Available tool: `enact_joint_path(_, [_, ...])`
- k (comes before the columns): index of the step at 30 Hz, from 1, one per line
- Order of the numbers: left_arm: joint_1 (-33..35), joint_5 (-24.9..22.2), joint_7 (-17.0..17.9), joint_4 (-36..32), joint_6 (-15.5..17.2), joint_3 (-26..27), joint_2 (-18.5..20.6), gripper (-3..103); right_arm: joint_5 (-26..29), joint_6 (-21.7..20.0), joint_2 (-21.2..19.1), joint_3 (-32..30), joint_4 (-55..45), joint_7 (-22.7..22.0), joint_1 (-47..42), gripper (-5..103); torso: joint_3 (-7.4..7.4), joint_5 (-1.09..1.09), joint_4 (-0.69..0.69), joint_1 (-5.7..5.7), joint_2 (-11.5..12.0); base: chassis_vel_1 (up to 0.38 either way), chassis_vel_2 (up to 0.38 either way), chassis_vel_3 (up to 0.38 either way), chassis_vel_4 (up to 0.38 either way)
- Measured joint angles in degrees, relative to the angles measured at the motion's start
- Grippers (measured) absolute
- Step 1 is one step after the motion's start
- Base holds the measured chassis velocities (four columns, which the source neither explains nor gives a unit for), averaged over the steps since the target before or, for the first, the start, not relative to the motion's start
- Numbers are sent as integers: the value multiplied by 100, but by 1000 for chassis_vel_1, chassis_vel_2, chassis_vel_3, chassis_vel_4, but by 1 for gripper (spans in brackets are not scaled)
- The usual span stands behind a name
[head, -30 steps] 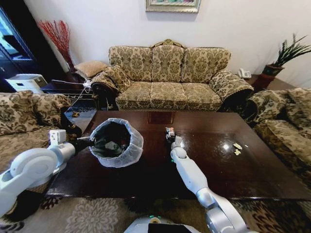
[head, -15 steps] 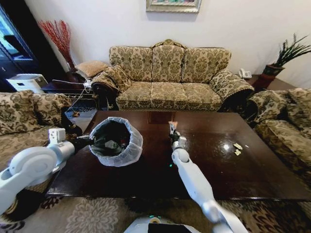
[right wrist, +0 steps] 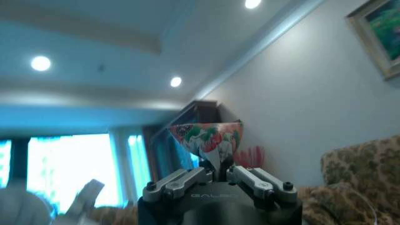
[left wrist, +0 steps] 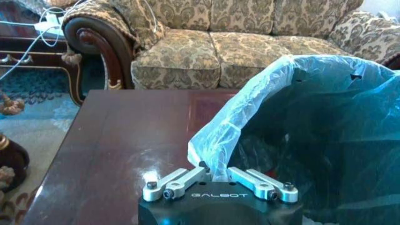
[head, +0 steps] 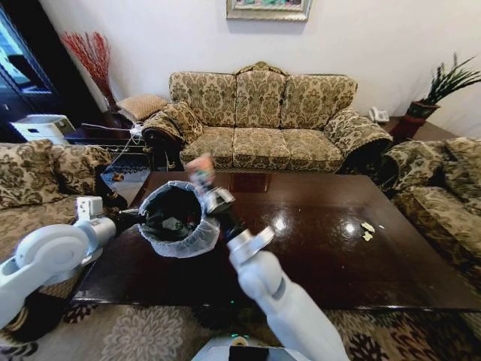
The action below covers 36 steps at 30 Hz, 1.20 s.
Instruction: Move to the front of the table and place the trash on the table into the trash bin.
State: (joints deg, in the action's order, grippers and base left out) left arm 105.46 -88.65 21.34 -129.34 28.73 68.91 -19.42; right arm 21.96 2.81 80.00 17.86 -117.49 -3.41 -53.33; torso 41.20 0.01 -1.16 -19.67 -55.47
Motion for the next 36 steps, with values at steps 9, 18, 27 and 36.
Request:
enact_joint_path(9, [13, 38, 0, -169, 8, 1, -207, 0, -646, 174, -33, 138, 322, 10, -95, 28, 1, 0, 0, 0, 0, 0, 0, 0, 0])
enact_joint_path(18, [-1, 43, -3, -172, -5, -17, -175, 0, -654, 193, -73, 72, 330, 20, -104, 55, 1, 0, 1, -1, 0, 0, 0, 0, 0])
enact_joint_path(27, [2, 46, -8, -216, -8, -28, -201, 0, -610, 337, -99, -65, 300, -63, -164, 93, 1, -1, 0, -1, 0, 0, 0, 0, 0])
enact_joint_path(36, [-15, 41, -10, -298, -6, 52, -307, 0, -319, -25, -413, -1573, 94, -1453, -1389, 100, 0, -1, 1, -1, 0, 0, 0, 0, 0])
